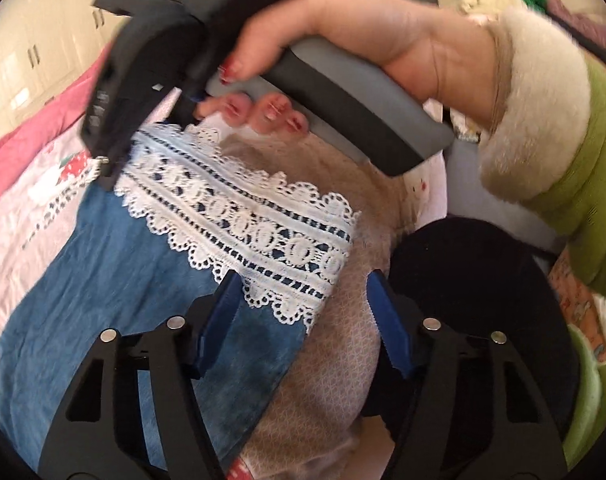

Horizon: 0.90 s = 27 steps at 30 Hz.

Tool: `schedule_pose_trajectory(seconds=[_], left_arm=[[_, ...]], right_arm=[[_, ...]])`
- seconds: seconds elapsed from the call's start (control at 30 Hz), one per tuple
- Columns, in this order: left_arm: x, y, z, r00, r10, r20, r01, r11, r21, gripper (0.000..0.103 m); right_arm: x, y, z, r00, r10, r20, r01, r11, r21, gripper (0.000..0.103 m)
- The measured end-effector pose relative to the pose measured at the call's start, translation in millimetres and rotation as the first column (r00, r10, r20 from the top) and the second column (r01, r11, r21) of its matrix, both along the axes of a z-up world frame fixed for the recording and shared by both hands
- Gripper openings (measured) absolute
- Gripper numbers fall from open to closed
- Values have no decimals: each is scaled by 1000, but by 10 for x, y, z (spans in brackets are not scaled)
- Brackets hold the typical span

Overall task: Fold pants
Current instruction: 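Grasp the white lace hem with the right tool while the left tool grasps it too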

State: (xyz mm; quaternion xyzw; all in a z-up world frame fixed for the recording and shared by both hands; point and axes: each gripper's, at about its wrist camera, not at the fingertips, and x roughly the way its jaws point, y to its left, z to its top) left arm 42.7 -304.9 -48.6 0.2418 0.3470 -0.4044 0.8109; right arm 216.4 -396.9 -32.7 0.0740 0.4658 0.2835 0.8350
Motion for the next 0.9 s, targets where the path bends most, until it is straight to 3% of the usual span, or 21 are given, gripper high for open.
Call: schedule_pose_trajectory(seconds=[0.1,0.23,0.3,0.4,0.53,0.63,0.9], left_arm=[[0,-62,-79,999,18,49,-21,998,57,38],[8,-79,-76,997,31,73,-36,997,67,26],[30,-31,-44,997,37,61,-40,998,42,16],[72,139,62,998,55,9,-54,997,-48,10],[55,454,229,997,71,-43,-78,983,-167,9],[22,798,363,989,116,-94,-137,954,-266,9],[-112,1612,479,958,250,-143,-285,890,-356,8]], right_arm=[[8,43,-11,1000,5,-6,-5,1000,-15,31],[21,68,8,1000,-3,-11,3,1000,-14,31],[13,65,34,1000,-10,-9,10,1000,-6,30],[-20,86,107,1000,-14,2,14,1000,-4,28],[-79,171,248,1000,-8,18,8,1000,-1,28],[-91,345,368,999,12,30,-11,1000,-9,28],[-36,1343,516,993,113,25,-110,989,-100,28]])
